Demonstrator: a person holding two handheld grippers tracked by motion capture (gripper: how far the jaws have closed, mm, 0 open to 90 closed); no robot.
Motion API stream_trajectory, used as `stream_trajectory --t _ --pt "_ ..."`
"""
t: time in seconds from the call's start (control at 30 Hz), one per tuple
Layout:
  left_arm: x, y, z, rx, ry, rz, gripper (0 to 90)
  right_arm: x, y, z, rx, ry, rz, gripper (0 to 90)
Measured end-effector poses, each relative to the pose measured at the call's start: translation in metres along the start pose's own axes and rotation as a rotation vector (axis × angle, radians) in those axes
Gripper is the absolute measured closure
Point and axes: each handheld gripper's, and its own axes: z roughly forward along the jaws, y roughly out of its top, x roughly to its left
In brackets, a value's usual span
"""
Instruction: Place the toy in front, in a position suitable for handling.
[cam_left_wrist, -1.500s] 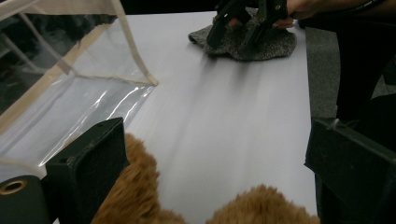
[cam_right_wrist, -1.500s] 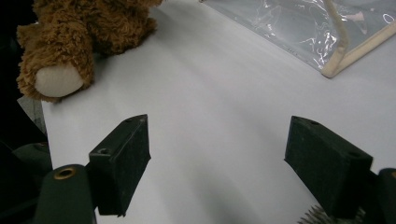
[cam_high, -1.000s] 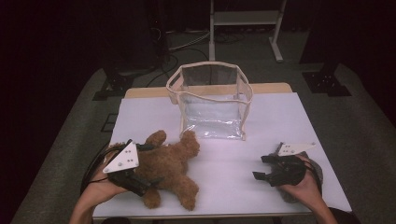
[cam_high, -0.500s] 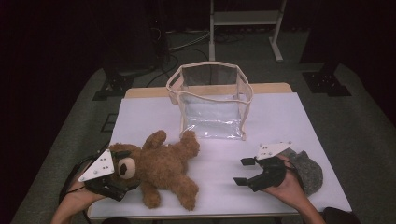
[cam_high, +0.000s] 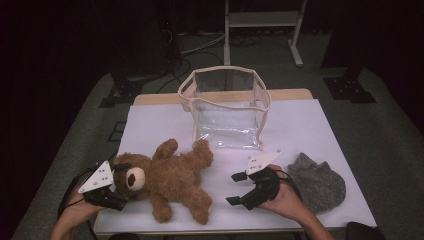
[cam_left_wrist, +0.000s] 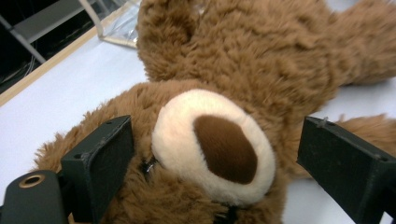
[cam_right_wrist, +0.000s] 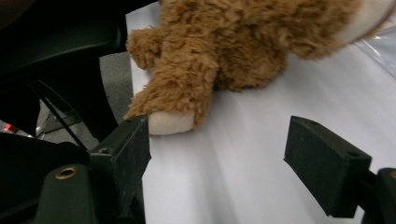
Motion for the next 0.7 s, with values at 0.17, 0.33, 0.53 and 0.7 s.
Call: stream_trajectory --t 0.17,0.33,0.53,0.7 --pt "0.007 0.002 0.01 0.015 0.024 0.002 10.6 0.005 0.012 0.009 0.018 0.024 -0.024 21.0" --pt "0.014 0.005 0.015 0.039 0.031 0.0 14.1 0.009 0.026 0.023 0.035 0.035 -0.042 21.0" --pt "0.02 0.008 0.021 0.062 0.043 0.001 17.8 0.008 0.04 0.047 0.069 0.071 -0.03 21.2" --pt "0.023 0.009 0.021 0.063 0.046 0.0 22.8 0.001 0.049 0.066 0.103 0.084 -0.003 21.5"
